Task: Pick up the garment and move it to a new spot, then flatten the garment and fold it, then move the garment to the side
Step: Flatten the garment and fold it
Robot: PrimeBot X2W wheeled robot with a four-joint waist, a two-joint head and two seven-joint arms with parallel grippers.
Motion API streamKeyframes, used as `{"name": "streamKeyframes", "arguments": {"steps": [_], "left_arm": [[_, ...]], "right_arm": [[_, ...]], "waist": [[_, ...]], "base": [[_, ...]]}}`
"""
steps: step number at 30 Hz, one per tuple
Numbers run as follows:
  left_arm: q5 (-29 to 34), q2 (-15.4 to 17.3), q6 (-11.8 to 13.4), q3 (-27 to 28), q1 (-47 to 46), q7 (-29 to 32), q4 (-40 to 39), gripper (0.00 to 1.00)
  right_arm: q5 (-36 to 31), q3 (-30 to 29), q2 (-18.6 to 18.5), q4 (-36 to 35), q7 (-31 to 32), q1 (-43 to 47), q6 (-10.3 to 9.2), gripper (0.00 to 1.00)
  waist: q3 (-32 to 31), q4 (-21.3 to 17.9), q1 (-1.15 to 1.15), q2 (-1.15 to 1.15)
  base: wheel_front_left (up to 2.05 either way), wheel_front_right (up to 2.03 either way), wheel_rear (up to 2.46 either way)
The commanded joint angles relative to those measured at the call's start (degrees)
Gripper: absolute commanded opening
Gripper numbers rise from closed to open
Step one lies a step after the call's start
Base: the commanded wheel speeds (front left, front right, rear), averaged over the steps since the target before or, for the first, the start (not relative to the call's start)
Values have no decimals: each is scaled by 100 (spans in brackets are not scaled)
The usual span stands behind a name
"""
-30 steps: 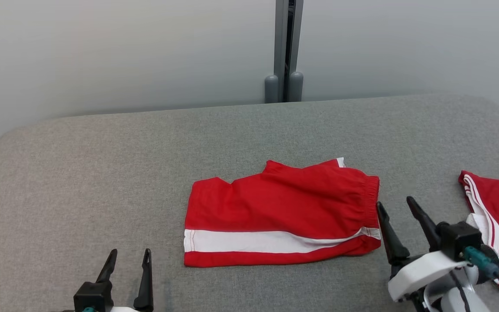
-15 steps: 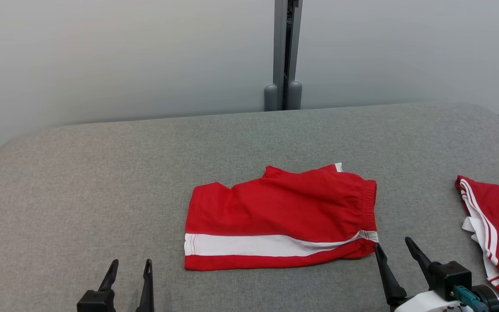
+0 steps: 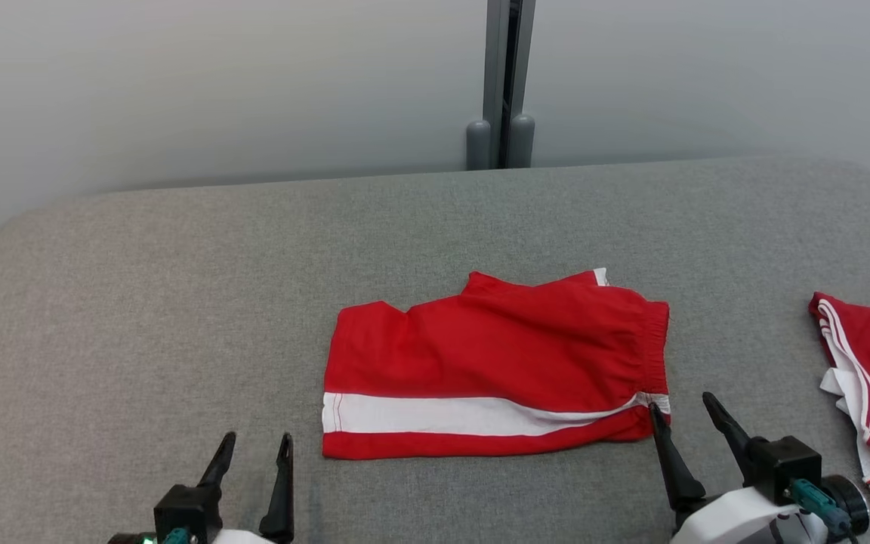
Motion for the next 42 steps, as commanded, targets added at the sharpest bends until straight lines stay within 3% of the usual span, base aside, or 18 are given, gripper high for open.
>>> {"name": "streamKeyframes", "arguments": {"steps": [1,15,31,40,41,42], "left_arm": [[-67,20,-31,-38,-169,-7,-4,100],[-864,23,-139,-774,-1139,-7,836,100],[-1364,25,-210,-796,-1391,-7,1318,100],[-1247,23,-293,-685,-1463,-7,1246,100],[-1231,23,-304,-683,-1448,-7,1242,86],[-1234,23,-310,-682,-1431,-7,1272,80]], "right_arm": [[17,7,-24,-37,-24,-75,-2,100],[-69,129,-27,-122,-24,-441,-2,100],[11,167,-26,-122,-24,-509,-2,100],[47,134,-26,-64,-24,-522,-1,100],[54,130,-26,-57,-24,-523,-2,100],[61,132,-26,-51,-24,-522,-2,100]], "waist": [[146,-20,0,0],[860,-308,0,0],[926,-483,0,0],[949,-525,0,0],[946,-527,0,0],[940,-530,0,0]], "base": [[0,0,0],[0,0,0],[0,0,0],[0,0,0],[0,0,0],[0,0,0]]}}
